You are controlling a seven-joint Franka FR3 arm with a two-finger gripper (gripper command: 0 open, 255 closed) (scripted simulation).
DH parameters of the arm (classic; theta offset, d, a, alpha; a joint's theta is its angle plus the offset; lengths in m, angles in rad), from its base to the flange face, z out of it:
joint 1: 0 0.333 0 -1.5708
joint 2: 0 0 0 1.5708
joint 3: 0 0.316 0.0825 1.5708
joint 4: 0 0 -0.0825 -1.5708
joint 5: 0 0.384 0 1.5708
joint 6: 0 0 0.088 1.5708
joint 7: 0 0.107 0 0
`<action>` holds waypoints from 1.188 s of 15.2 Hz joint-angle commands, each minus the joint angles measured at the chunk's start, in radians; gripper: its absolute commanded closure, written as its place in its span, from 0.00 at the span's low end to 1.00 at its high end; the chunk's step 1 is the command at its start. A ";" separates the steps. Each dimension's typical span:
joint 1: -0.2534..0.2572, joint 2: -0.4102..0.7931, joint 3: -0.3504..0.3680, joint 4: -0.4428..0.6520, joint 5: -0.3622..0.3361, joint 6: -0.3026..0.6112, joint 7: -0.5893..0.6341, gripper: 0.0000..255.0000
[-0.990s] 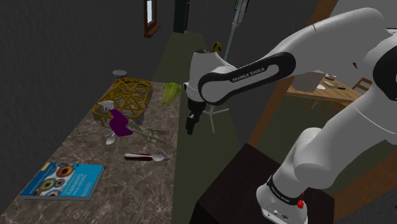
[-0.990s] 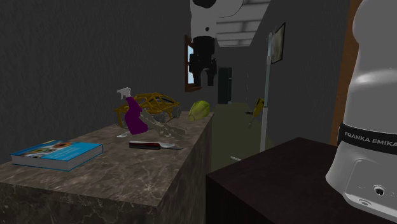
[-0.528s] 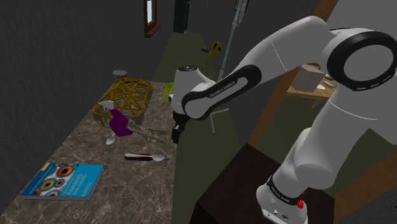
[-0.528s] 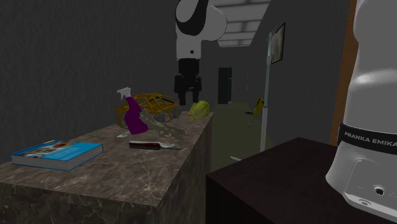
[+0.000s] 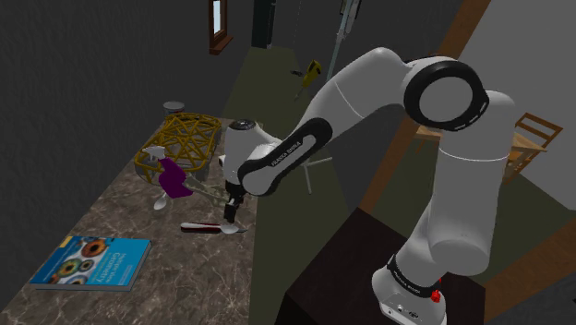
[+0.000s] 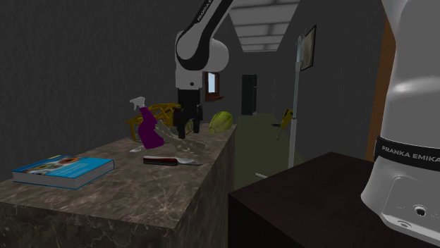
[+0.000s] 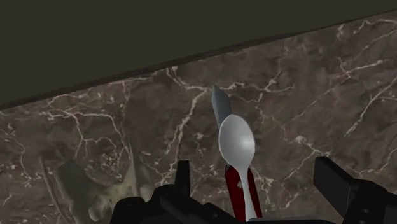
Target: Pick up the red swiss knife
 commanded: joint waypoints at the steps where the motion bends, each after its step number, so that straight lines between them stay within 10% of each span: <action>1: 0.014 0.085 -0.009 0.070 -0.026 0.020 0.001 0.00; 16: 0.083 0.375 -0.048 0.286 -0.091 0.111 0.019 0.00; 17: 0.083 0.375 -0.047 0.287 -0.091 0.110 0.019 1.00; 18: 0.083 0.375 -0.047 0.287 -0.091 0.110 0.019 1.00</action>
